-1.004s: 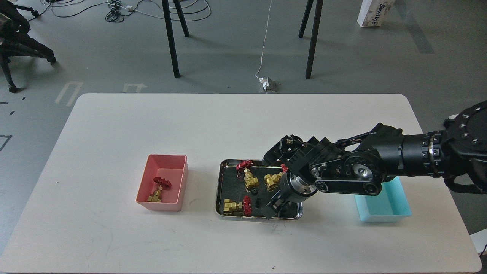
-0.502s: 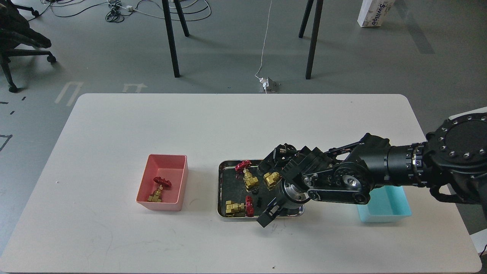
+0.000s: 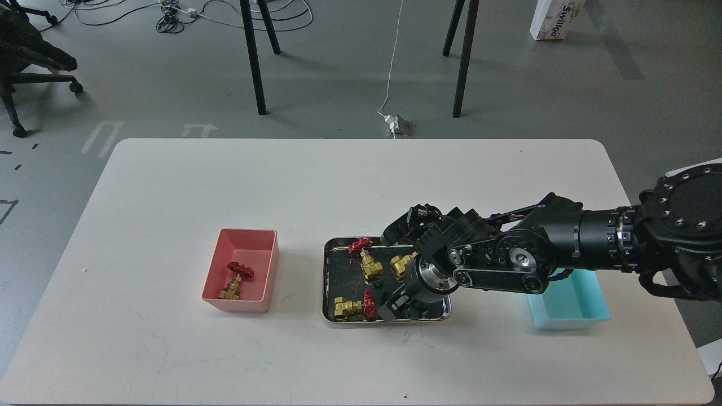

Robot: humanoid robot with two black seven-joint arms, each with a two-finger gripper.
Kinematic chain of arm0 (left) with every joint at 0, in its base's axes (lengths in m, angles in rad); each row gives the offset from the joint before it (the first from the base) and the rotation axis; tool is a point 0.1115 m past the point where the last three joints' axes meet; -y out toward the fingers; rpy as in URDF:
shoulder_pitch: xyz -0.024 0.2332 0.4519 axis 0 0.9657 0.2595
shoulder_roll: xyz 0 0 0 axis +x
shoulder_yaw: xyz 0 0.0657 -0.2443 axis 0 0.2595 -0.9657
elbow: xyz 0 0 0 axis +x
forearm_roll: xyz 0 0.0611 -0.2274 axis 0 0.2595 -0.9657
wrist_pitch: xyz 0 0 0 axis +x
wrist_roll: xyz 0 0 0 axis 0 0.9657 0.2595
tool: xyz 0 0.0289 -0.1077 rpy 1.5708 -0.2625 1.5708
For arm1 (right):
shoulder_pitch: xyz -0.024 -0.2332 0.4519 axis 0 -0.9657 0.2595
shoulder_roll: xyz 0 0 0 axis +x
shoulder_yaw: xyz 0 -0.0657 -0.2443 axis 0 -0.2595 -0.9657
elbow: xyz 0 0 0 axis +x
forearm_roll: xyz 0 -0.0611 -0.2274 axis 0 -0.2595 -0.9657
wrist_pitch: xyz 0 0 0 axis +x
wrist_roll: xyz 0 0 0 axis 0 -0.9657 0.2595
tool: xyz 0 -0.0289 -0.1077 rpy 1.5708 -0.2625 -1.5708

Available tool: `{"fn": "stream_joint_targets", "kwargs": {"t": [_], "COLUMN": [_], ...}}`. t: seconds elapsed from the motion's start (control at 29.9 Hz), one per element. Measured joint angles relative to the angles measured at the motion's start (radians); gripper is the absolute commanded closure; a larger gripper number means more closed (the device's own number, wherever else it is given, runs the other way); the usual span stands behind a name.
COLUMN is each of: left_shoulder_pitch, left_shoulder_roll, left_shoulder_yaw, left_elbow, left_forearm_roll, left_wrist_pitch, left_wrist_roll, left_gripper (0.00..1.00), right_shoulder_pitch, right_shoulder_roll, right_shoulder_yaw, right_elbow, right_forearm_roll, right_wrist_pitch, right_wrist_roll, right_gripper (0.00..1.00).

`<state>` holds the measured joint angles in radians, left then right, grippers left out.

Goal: Place valve in pink box and gear in blue box

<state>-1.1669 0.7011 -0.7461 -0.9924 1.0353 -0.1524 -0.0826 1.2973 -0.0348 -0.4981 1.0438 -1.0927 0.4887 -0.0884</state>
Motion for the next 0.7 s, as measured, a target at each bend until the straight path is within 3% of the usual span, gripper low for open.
{"fn": "stream_joint_targets", "kwargs": {"t": [0.5, 0.7], "left_shoulder_pitch": [-0.008, -0.008], "left_shoulder_roll": [0.002, 0.002], "left_shoulder_yaw": [-0.001, -0.001], "left_elbow": [0.0, 0.0], "left_forearm_roll": [0.0, 0.0], "left_wrist_pitch": [0.002, 0.002], "left_wrist_roll": [0.003, 0.004], "left_gripper": [0.01, 0.01], "right_shoulder_pitch": [-0.025, -0.025], "right_shoulder_roll": [-0.02, -0.018], "right_shoulder_yaw": [-0.015, -0.017], "right_elbow": [-0.023, -0.016], "right_forearm_roll": [0.0, 0.004], "right_wrist_pitch": [0.0, 0.0], "right_wrist_roll": [-0.031, -0.033], "right_gripper": [0.33, 0.33]}}
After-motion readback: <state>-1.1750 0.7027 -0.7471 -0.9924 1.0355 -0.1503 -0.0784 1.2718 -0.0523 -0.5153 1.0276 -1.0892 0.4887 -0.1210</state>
